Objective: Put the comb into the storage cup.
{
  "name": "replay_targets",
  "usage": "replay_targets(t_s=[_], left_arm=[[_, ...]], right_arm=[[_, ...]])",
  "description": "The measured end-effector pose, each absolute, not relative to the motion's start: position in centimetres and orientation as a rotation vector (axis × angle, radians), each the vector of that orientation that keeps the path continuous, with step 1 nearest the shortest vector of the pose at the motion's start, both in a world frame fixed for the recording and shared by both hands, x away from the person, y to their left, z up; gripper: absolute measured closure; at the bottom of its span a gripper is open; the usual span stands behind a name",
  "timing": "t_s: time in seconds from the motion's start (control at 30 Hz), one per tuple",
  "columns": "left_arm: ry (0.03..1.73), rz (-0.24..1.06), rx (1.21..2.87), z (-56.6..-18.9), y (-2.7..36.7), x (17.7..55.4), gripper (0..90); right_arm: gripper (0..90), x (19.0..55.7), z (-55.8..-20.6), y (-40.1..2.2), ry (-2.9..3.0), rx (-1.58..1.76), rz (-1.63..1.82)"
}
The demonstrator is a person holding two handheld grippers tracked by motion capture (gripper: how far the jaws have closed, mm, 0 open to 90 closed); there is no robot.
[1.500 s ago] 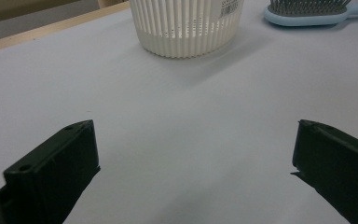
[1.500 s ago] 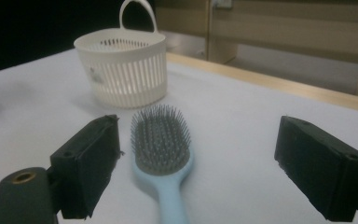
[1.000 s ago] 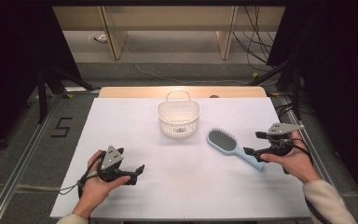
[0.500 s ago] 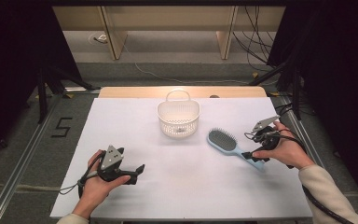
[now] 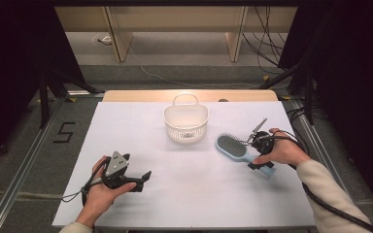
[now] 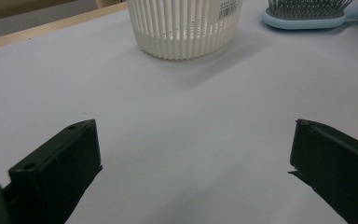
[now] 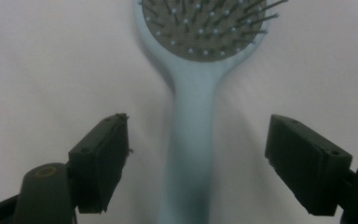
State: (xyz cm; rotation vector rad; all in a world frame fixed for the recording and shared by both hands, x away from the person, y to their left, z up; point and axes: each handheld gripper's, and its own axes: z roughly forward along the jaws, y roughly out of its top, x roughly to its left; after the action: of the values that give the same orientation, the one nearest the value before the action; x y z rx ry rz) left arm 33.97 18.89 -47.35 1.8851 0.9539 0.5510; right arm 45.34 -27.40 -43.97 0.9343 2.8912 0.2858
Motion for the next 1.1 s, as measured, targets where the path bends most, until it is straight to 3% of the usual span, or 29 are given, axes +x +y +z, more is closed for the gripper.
replay_targets(t_s=[0.23, 1.1], left_arm=[[0.952, 0.548, 1.886, -47.4, 18.9, 34.0, 1.4], [0.950, 0.548, 1.880, -47.3, 18.9, 34.0, 2.7]], right_arm=[[23.7, 46.3, -44.3, -26.4, 2.912, 0.930, 0.210], [41.5, 47.4, -45.3, -25.3, 2.935, 0.950, 0.096]])
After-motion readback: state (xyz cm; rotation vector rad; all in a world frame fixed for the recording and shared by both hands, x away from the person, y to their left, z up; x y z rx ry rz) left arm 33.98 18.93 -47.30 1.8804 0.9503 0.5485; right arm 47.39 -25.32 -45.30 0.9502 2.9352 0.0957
